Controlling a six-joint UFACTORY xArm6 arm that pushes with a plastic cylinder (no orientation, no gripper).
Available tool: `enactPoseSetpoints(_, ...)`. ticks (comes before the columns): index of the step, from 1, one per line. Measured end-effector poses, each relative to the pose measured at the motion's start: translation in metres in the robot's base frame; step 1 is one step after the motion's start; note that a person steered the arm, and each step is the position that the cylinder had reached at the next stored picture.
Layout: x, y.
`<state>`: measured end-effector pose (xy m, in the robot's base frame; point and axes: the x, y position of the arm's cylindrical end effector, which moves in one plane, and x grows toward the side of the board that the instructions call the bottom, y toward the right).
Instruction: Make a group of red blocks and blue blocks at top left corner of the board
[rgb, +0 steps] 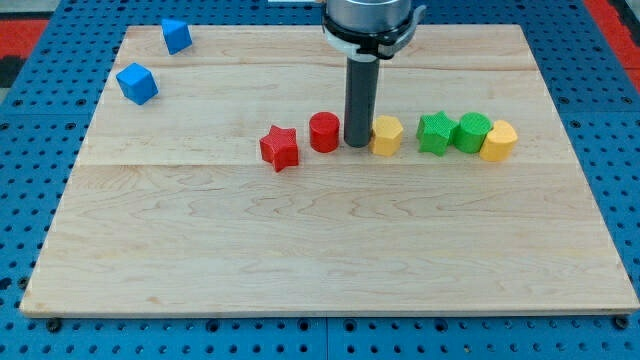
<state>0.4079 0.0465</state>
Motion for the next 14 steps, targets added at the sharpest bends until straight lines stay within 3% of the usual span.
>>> enactPoseSetpoints(2, 0.000, 0.030)
enactPoseSetpoints(3, 0.000, 0.016)
enactPoseSetpoints(6, -0.060, -0.132)
enactPoseSetpoints(7, -0.049, -0.094)
enactPoseSetpoints(8, 0.004, -0.047)
enactPoseSetpoints(9, 0.050, -0.060)
enactPoseSetpoints(10, 0.039, -0.095)
enactPoseSetpoints(14, -0.081, -0.217)
